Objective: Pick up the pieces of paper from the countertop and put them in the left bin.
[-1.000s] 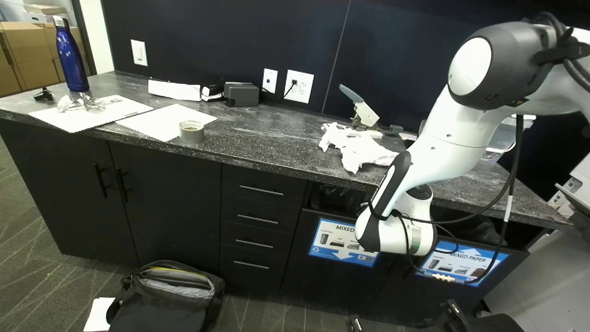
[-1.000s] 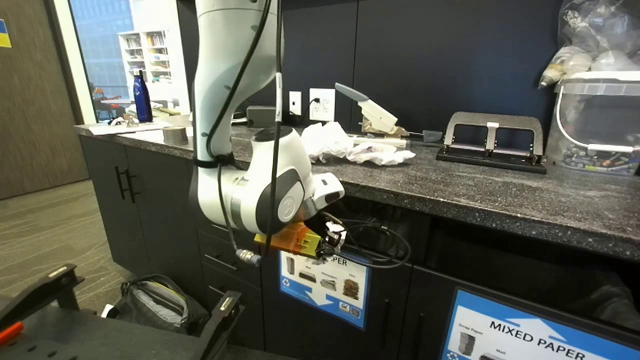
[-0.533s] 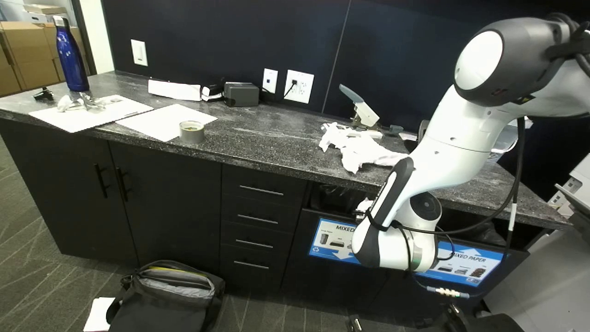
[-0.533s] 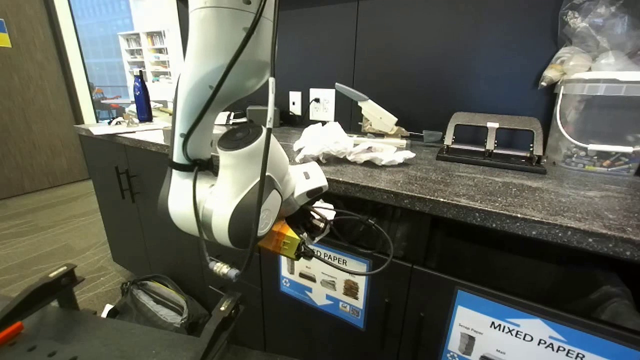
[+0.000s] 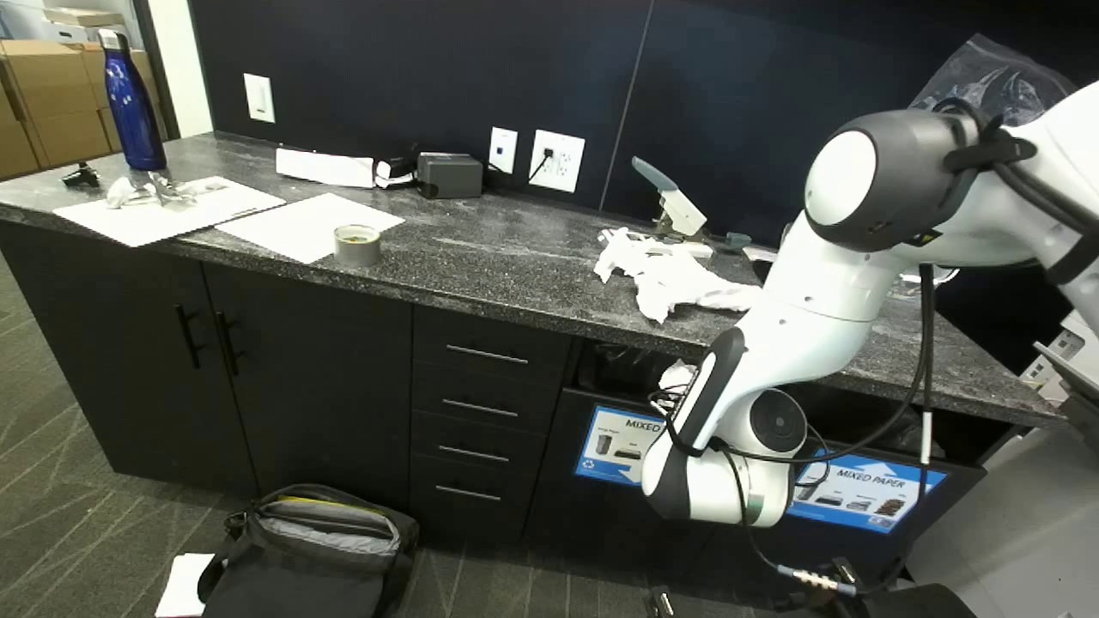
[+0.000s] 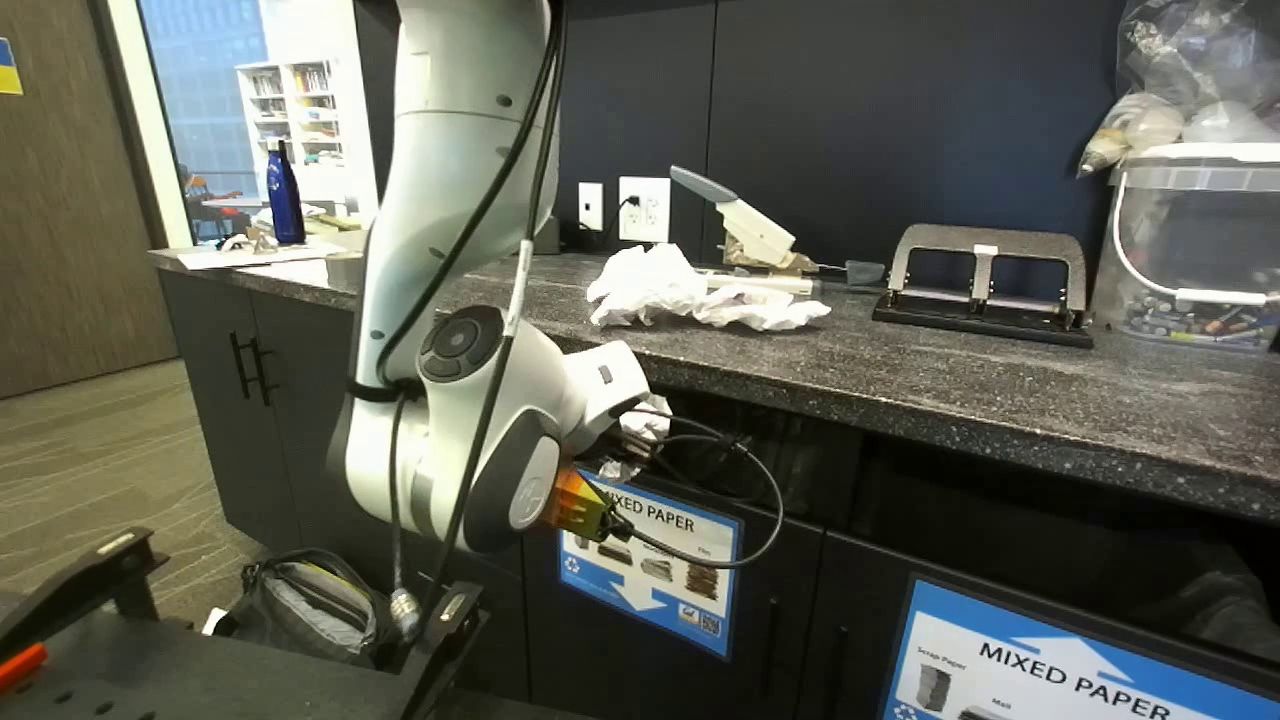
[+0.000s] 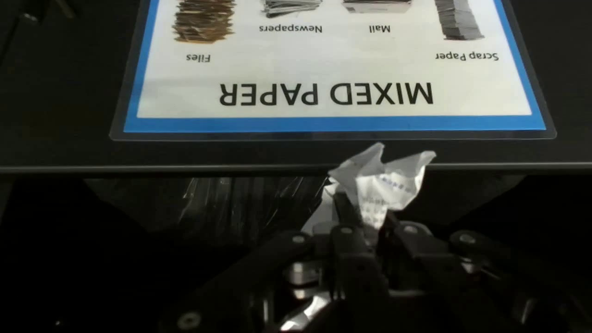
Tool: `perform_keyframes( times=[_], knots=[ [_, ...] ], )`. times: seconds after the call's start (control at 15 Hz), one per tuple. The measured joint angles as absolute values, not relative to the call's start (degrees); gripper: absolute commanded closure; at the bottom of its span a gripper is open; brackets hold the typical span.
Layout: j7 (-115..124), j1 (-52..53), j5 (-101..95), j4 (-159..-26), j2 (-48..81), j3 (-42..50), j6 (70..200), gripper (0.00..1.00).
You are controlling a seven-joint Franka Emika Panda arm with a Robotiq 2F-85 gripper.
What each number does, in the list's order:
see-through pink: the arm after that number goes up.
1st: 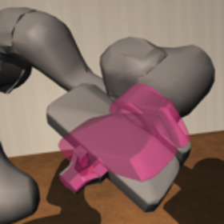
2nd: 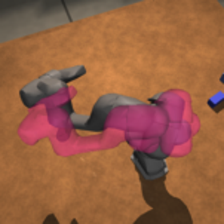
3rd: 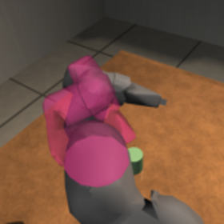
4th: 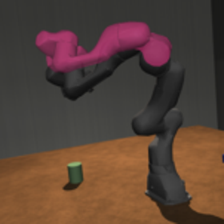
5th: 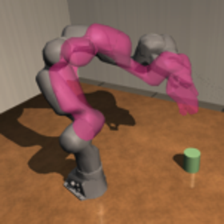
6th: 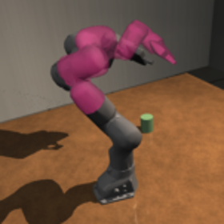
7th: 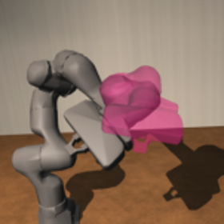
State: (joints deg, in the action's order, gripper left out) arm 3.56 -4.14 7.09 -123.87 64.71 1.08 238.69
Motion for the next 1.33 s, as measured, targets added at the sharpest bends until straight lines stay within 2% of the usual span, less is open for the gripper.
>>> perform_keyframes(
  times=[0.33,0.4,0.47,1.0,1.33],
  knots=[
    [3.1,-3.4,7.8,-112.6,70.7,1.5,239.0,0.91],
    [3.0,-3.4,8.1,-111.0,71.3,1.6,239.0,0.72],
    [2.8,-3.4,8.4,-109.3,71.9,1.8,238.9,0.62],
    [0.3,-3.4,13.3,-102.1,76.1,2.9,236.9,0.01],
    [-1.0,-3.1,15.7,-101.5,75.5,3.3,234.4,0.0]
  ],
)
